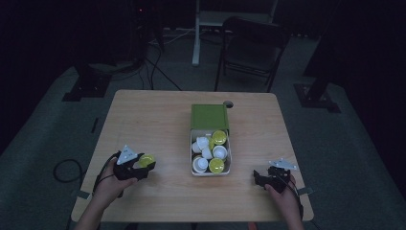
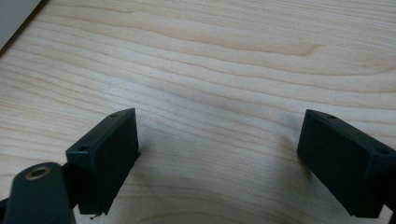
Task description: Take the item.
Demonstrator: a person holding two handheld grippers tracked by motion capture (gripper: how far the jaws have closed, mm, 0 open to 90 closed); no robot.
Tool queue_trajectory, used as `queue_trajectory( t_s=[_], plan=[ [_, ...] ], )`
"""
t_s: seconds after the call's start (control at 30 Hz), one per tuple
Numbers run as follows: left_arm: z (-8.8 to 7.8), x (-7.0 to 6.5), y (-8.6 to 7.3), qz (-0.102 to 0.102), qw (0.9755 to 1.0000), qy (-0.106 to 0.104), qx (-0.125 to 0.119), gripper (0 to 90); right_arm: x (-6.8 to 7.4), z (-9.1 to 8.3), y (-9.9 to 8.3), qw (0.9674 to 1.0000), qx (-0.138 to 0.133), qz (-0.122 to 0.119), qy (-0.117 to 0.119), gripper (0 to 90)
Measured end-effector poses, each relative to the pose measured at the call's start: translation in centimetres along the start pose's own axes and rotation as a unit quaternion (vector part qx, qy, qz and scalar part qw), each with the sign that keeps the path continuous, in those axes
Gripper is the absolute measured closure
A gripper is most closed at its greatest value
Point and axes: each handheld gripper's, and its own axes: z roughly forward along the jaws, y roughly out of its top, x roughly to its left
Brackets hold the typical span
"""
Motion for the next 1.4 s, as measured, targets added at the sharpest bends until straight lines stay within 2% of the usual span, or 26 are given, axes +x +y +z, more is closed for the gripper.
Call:
queue_trajectory(
  t_s=[0.27,0.6,0.87,1.17,1.4],
  plan=[
    [-0.7,0.6,-1.4,-0.01,0.9999,0.005,0.0,38.3,0.0,0.0,0.0,1.0,0.0,0.0,0.0,12.0],
    [-0.9,0.7,-2.7,-0.005,0.9999,0.008,0.007,38.3,0.0,0.0,0.0,1.0,0.0,0.0,0.0,12.1],
    [-0.7,1.2,-3.3,-0.016,0.9998,0.011,0.005,38.3,0.0,0.0,0.0,1.0,0.0,0.0,0.0,12.0],
    [-0.1,1.2,-3.7,-0.028,0.9995,0.011,0.014,38.3,0.0,0.0,0.0,1.0,0.0,0.0,0.0,12.0],
    [0.2,1.4,-4.0,-0.025,0.9994,0.01,0.02,38.2,0.0,0.0,0.0,1.0,0.0,0.0,0.0,12.1]
  ],
)
